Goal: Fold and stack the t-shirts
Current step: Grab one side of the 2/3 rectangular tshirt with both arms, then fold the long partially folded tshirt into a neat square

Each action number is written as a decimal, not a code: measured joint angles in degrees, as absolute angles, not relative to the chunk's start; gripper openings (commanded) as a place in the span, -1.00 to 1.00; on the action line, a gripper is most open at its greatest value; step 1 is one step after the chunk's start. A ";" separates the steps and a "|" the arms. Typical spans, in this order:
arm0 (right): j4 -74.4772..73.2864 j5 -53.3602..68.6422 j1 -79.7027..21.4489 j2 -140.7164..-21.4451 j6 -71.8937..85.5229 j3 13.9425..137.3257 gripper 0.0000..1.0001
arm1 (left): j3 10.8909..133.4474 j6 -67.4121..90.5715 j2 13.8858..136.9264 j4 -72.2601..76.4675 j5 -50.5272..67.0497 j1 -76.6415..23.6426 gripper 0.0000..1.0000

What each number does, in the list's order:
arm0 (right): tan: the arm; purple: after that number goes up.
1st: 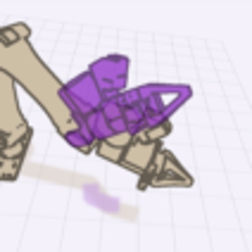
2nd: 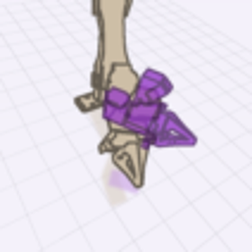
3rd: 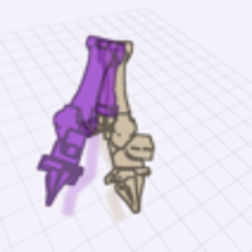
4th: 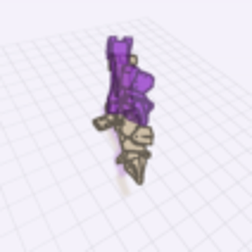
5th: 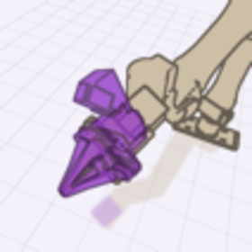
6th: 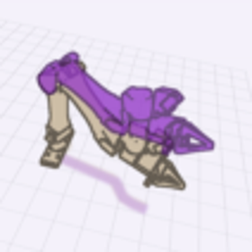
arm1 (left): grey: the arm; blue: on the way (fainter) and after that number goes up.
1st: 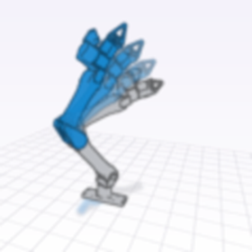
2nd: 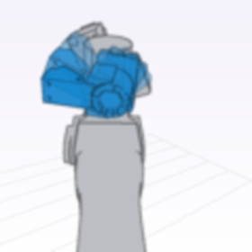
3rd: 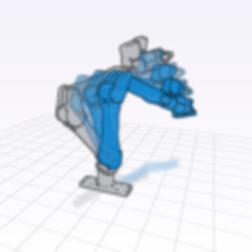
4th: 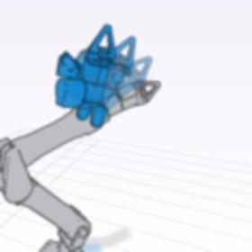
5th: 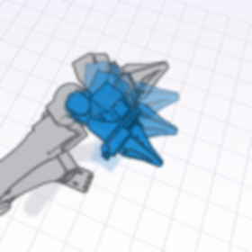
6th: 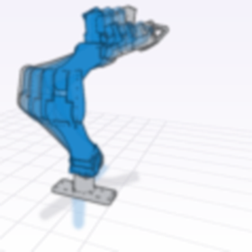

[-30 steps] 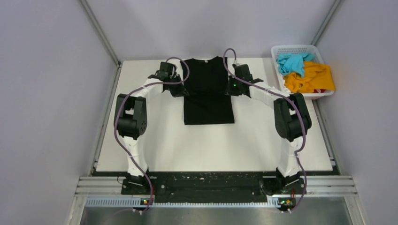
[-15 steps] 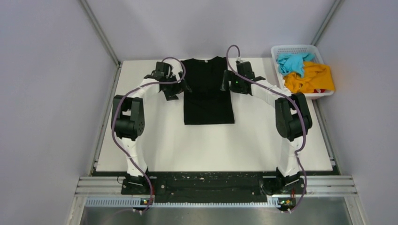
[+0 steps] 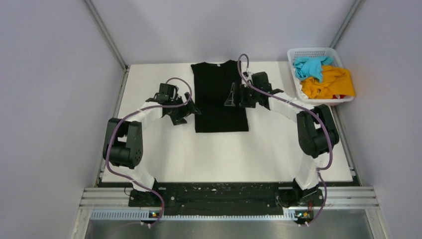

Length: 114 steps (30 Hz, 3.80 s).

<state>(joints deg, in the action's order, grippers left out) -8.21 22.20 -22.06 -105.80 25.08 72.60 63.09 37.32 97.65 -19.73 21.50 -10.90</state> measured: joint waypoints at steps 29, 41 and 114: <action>-11.20 12.53 -20.95 -96.62 28.56 55.35 0.88 | 55.57 40.99 100.71 -17.28 19.84 -15.46 -1.00; -8.67 14.28 -20.86 -95.64 31.00 51.42 0.12 | 51.88 42.37 98.28 -13.54 18.00 -16.51 -1.00; -18.26 21.93 -13.85 -106.10 25.69 90.30 -1.00 | 95.77 33.01 106.56 -30.13 2.15 -13.28 -1.00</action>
